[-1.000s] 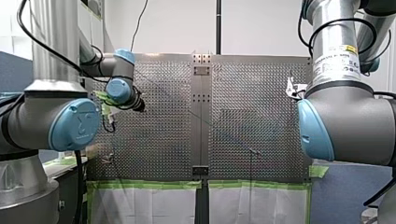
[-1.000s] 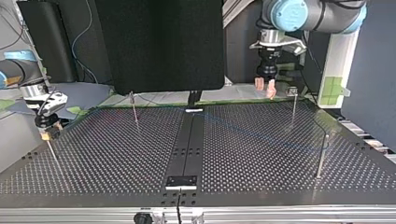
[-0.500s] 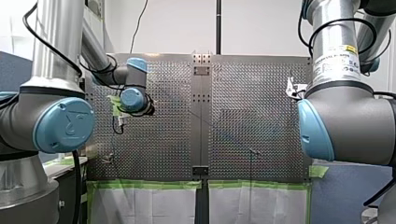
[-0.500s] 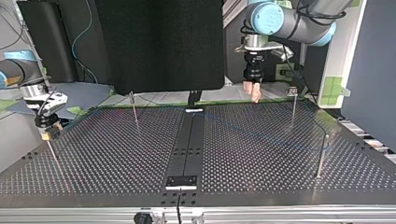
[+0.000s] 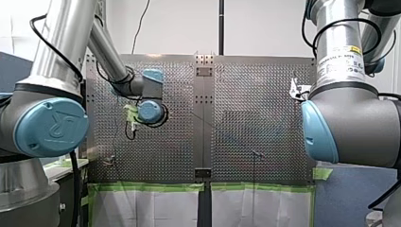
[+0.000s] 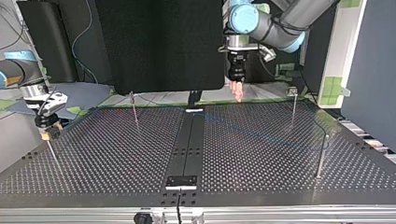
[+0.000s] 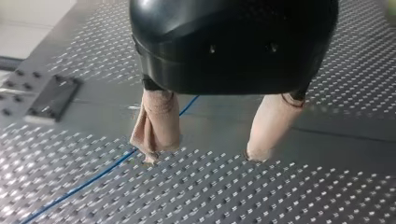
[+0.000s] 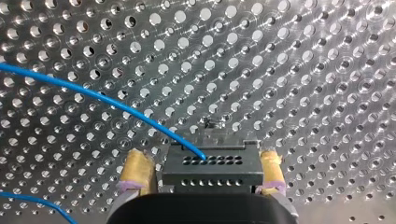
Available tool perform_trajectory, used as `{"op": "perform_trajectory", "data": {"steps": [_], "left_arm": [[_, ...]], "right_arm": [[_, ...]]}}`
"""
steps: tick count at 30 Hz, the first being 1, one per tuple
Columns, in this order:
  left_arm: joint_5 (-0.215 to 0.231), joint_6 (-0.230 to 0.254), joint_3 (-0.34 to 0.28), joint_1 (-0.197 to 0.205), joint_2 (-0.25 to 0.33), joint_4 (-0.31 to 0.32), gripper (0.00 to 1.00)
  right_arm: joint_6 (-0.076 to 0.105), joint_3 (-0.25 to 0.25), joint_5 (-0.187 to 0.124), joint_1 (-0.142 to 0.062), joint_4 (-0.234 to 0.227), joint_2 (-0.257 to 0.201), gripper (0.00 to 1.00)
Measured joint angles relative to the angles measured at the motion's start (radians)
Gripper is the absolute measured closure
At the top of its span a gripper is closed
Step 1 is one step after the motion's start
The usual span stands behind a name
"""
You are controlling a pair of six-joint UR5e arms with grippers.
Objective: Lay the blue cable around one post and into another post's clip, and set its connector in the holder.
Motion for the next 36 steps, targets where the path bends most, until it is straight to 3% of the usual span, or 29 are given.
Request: {"op": "perform_trajectory", "data": {"steps": [11,20,25,30,36], "left_arm": [[-0.094,0.012,-0.019,-0.094,-0.089,0.094,0.0],[-0.159,0.017,-0.021,-0.165,-0.1,0.137,0.0],[-0.144,0.014,-0.029,-0.204,-0.1,0.173,0.0],[-0.11,-0.019,-0.064,-0.25,-0.1,0.218,0.0],[-0.138,-0.064,-0.115,-0.302,-0.099,0.27,0.0]], "right_arm": [[0.0,0.0,0.0,0.0,0.0,0.0,0.0],[0.0,0.0,0.0,0.0,0.0,0.0,0.0],[0.0,0.0,0.0,0.0,0.0,0.0,0.0],[0.0,0.0,0.0,0.0,0.0,0.0,0.0],[0.0,0.0,0.0,0.0,0.0,0.0,0.0]]}}
